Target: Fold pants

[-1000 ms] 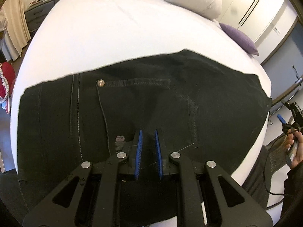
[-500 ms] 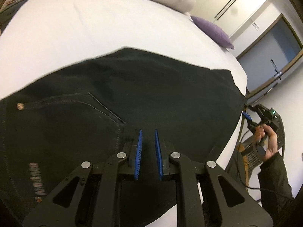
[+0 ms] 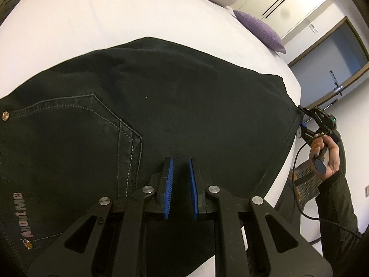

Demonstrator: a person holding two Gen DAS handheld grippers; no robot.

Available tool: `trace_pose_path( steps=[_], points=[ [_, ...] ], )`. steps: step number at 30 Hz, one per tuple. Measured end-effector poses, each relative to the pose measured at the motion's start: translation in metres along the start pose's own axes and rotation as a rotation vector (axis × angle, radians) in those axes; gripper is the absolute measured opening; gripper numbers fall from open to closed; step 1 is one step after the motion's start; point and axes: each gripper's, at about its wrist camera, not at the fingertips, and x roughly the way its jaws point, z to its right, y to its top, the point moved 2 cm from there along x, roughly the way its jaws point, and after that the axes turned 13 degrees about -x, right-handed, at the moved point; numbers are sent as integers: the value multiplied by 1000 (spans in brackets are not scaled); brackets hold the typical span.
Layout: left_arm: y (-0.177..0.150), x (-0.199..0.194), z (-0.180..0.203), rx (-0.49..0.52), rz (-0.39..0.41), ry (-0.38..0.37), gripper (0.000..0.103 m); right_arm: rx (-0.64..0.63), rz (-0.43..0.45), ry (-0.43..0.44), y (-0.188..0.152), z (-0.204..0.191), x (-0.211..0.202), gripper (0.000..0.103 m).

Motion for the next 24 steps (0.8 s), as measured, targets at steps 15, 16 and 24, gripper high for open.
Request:
trace_pose_path(
  steps=[15, 16, 24],
  points=[
    [-3, 12, -4, -34, -10, -43, 13, -77, 37, -14, 3, -18, 7, 11],
    [-3, 13, -5, -37, -10, -46, 13, -94, 44, -18, 4, -23, 5, 11],
    [-2, 15, -14, -58, -17, -64, 13, -276, 43, -77, 3, -60, 5, 11]
  ],
)
